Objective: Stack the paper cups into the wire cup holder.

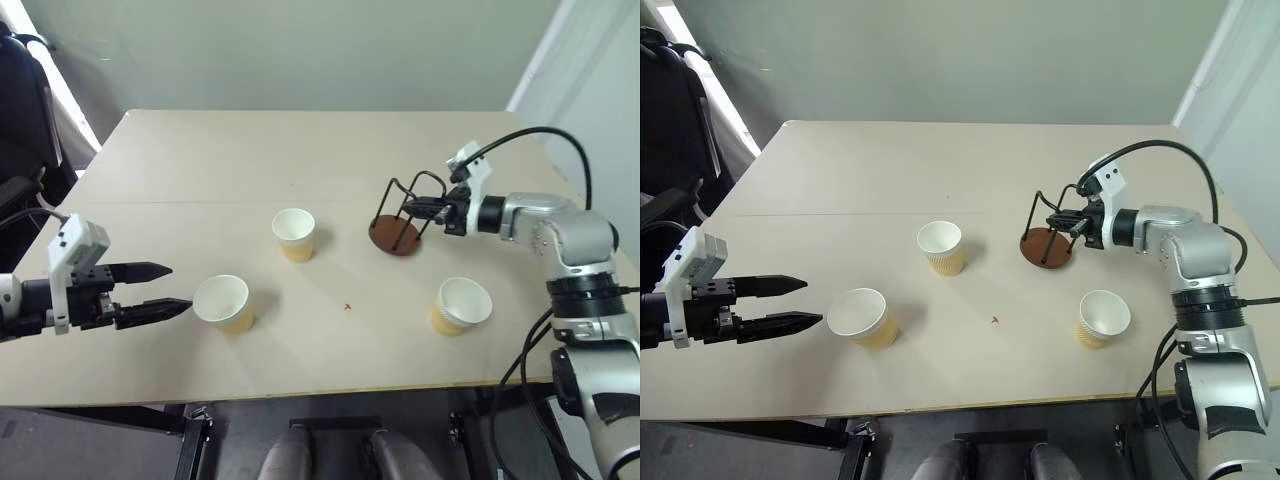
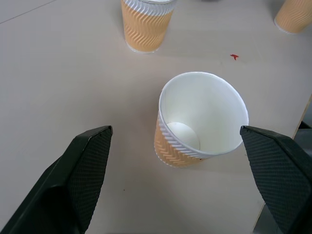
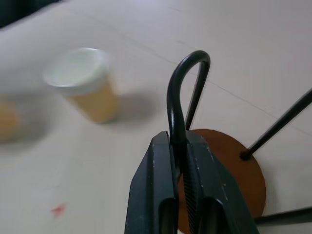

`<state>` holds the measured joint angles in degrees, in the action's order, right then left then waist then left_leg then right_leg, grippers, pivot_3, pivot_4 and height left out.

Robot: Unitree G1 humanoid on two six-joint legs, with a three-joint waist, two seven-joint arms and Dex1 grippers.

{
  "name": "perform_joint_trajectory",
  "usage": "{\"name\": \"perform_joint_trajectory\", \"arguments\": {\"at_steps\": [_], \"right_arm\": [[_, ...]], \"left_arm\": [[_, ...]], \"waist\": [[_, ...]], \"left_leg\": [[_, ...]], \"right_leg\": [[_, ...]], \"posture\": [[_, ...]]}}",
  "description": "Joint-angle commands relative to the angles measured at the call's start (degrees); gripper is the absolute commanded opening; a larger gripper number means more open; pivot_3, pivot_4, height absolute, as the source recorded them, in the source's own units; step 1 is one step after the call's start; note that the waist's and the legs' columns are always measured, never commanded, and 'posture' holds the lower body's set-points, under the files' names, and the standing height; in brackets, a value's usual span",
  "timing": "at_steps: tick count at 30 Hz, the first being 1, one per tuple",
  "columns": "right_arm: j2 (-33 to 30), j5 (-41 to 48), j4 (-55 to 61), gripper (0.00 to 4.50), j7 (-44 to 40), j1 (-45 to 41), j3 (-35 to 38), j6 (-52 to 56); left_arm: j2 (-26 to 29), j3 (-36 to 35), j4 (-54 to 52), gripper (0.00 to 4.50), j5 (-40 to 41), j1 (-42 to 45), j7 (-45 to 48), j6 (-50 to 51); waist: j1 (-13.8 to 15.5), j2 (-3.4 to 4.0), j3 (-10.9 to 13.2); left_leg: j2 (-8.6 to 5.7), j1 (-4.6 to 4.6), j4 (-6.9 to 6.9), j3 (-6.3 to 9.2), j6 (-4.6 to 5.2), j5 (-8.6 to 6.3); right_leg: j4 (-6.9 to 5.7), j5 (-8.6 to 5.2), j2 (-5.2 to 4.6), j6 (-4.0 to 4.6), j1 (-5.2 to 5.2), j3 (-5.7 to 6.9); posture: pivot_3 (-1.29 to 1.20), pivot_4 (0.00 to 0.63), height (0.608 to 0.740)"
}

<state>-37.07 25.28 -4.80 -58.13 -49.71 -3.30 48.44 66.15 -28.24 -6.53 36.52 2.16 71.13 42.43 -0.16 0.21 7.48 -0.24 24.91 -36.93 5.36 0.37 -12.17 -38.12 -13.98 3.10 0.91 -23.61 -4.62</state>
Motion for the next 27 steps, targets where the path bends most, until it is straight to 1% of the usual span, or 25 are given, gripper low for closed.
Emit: {"name": "perform_joint_trajectory", "arguments": {"at_steps": [1, 3, 6, 11, 14, 20, 23, 27], "right_arm": [[-3.0, 9.6, 15.1, 0.02, -11.9, 1.2, -0.7, 1.0], [-3.7, 11.0, 18.5, 0.02, -13.7, 1.6, -2.5, 2.3], [-4.3, 9.6, 21.8, 0.02, -15.6, 2.4, -6.7, 0.3], [-3.9, 5.3, 21.2, 0.02, -16.2, 2.9, -12.3, -4.3], [-4.3, 4.5, 21.4, 0.02, -17.0, 3.7, -13.6, -5.4], [-3.2, 0.0, 19.4, 0.02, -16.3, 4.2, -16.1, -9.7], [-3.7, -2.5, 18.7, 0.02, -19.1, 4.4, -18.6, -13.4], [-2.5, -5.8, 15.8, 0.02, -17.8, 4.0, -19.4, -16.3]], "left_arm": [[0.4, -0.2, -0.2, 4.5, 0.4, 1.3, 0.2, -0.5], [0.4, 0.6, 0.3, 4.5, 0.2, 2.2, 0.2, -0.7], [0.3, 1.9, 0.9, 4.5, 0.0, 3.3, 0.2, -0.8], [0.2, 2.6, 1.1, 4.5, -0.1, 4.0, 0.2, -1.0], [0.1, 2.1, 0.7, 4.5, -0.1, 3.4, 0.2, -1.1], [-0.1, -0.1, -1.2, 4.5, 0.3, 0.6, -0.1, -0.6], [0.0, -0.7, -1.4, 4.5, 0.2, 0.0, -0.3, -0.6], [0.4, -0.6, -0.6, 4.5, -0.2, 0.2, -0.1, -0.9]], "waist": [[0.0, -0.03, 0.0], [-0.1, -0.09, -0.1], [-0.1, -0.13, -0.1], [-0.2, -0.14, -0.1], [-0.2, -0.15, -0.1], [-0.2, -0.16, -0.1], [-0.2, -0.16, -0.1], [-0.2, -0.16, -0.1]], "left_leg": [[0.03, 0.03, 0.0, 0.0, -0.03, 0.01], [0.1, 0.0, -0.01, 0.01, -0.11, 0.06], [0.14, -0.04, -0.05, 0.03, -0.2, 0.13], [0.17, -0.06, -0.07, 0.04, -0.12, 0.34], [0.18, -0.08, -0.07, 0.04, -0.1, 0.41], [0.19, -0.04, -0.02, 0.03, -0.14, 0.36], [0.23, -0.02, 0.0, 0.03, -0.15, 0.35], [0.26, -0.03, -0.02, 0.03, -0.15, 0.36]], "right_leg": [[0.02, 0.0, 0.03, 0.0, 0.0, 0.0], [0.07, -0.01, 0.14, 0.01, 0.06, 0.0], [0.06, 0.03, 0.17, 0.06, 0.1, 0.0], [0.03, 0.28, 0.19, 0.24, 0.05, 0.0], [0.01, 0.32, 0.19, 0.3, 0.07, 0.0], [0.01, 0.31, 0.21, 0.32, -0.02, 0.0], [0.01, 0.32, 0.24, 0.33, -0.04, 0.01], [0.0, 0.34, 0.27, 0.37, -0.03, 0.01]], "posture": [[0.0, 0.15, 0.74], [0.0, 0.15, 0.74], [0.0, 0.15, 0.74], [0.0, 0.15, 0.74], [0.0, 0.15, 0.74], [0.0, 0.15, 0.74], [0.0, 0.15, 0.74], [0.0, 0.15, 0.74]]}}
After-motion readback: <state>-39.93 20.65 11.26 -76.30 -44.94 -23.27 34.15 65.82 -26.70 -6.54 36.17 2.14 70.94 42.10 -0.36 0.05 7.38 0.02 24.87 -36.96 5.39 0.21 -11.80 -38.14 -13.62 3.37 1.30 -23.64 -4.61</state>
